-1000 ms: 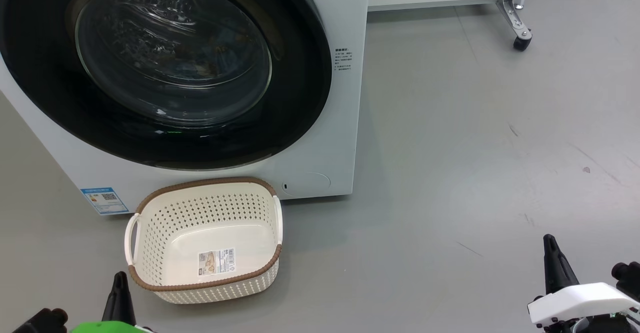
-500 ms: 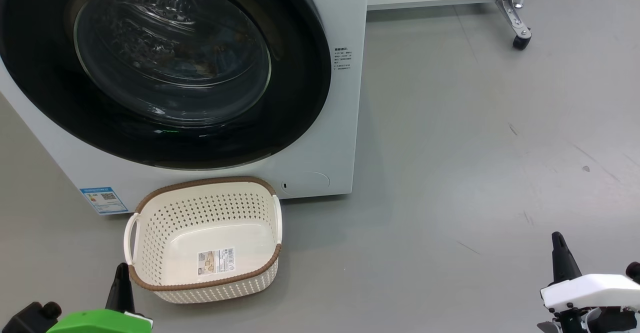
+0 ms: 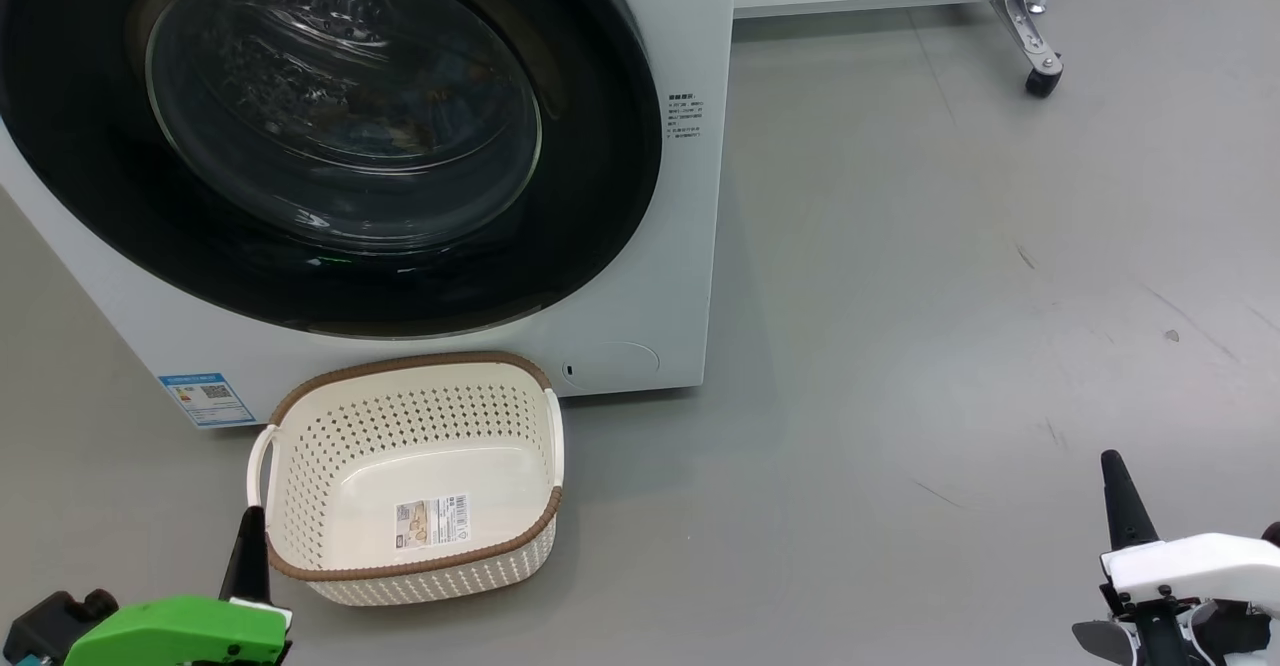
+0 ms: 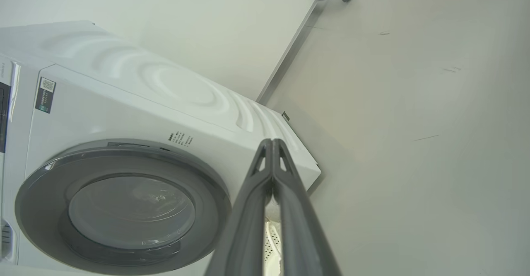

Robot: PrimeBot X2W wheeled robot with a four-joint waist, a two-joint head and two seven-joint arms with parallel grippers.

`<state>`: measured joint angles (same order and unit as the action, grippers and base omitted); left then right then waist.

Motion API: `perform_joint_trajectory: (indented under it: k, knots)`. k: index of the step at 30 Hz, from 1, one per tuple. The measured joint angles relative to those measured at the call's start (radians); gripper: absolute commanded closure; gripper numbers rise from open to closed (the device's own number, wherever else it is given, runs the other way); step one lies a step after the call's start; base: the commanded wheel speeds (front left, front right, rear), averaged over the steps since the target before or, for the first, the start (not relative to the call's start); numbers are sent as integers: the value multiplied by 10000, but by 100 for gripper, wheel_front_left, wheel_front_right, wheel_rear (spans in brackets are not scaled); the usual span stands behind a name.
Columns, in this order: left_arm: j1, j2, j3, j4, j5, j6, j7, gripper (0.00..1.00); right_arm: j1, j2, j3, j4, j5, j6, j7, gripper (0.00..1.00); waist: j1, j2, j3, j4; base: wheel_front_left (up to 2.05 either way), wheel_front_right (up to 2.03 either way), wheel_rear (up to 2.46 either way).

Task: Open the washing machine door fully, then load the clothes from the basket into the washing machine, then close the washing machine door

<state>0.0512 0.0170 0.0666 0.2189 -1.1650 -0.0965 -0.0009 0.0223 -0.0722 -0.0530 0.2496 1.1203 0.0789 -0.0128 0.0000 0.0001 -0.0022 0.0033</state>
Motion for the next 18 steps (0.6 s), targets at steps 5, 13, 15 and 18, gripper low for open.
perform_joint_trajectory:
  k: [5, 13, 15, 18]
  knots:
    - [-144, 4, 17, 52, -608, -12, 121, 100, -142, 61, -107, 48, 685, 27, 174, 100, 0, 0, 7, -5, 0, 0, 0]
    - [-369, 12, 54, 217, -1432, -90, 376, 100, -231, 102, -290, 102, 1641, 130, 435, 100, 0, 0, 17, -11, 0, 0, 0]
    - [-416, 15, 67, 261, -1643, -96, 462, 100, -303, 111, -343, 123, 1912, 169, 504, 100, 0, 0, 20, -13, 0, 0, 0]
    - [-524, 21, 86, 293, -2054, -100, 539, 100, -416, 121, -401, 132, 2328, 173, 608, 100, 0, 0, 24, -16, 0, 0, 0]
